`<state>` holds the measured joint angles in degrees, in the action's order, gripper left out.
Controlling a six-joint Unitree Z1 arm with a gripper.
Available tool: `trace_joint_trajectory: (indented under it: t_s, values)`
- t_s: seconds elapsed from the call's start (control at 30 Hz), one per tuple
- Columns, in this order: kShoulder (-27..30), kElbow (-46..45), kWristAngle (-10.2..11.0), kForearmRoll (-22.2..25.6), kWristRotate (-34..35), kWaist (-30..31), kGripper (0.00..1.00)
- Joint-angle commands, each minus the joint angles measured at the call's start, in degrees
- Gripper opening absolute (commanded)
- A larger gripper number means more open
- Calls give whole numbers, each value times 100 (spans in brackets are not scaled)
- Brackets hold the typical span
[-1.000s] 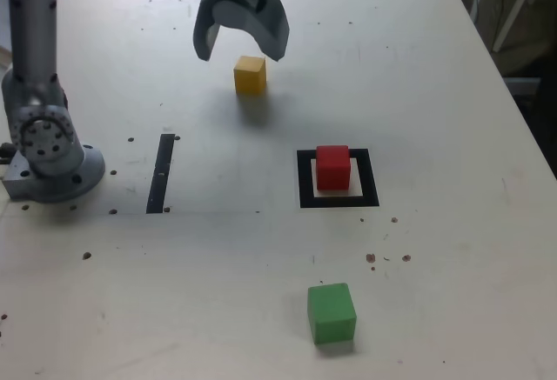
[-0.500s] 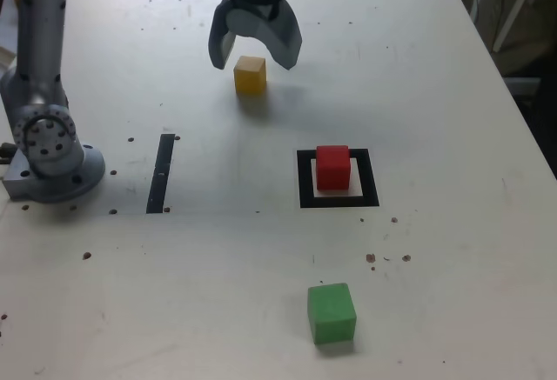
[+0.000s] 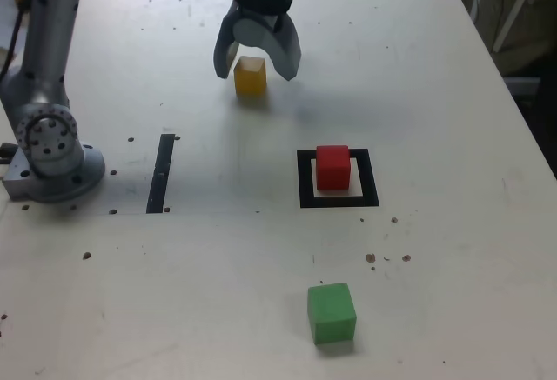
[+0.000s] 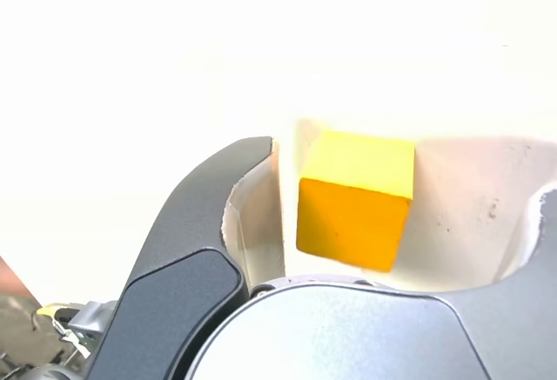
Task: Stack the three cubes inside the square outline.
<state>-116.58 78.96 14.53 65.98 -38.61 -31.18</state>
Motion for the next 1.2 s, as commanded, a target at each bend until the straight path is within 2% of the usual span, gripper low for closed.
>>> trace_joint_trajectory:
  t_s: [0.0, 0.37, 0.63, 0.8, 1.17]
  values:
    - [-42, 41, -11, -1, -11, -12, 86]
    - [-124, 77, -161, -68, -6, -64, 54]
    - [-146, 62, -178, -144, -6, -64, 31]
    - [-149, 48, -186, -170, -6, -64, 27]
    - [-77, 84, -253, -117, 67, 32, 27]
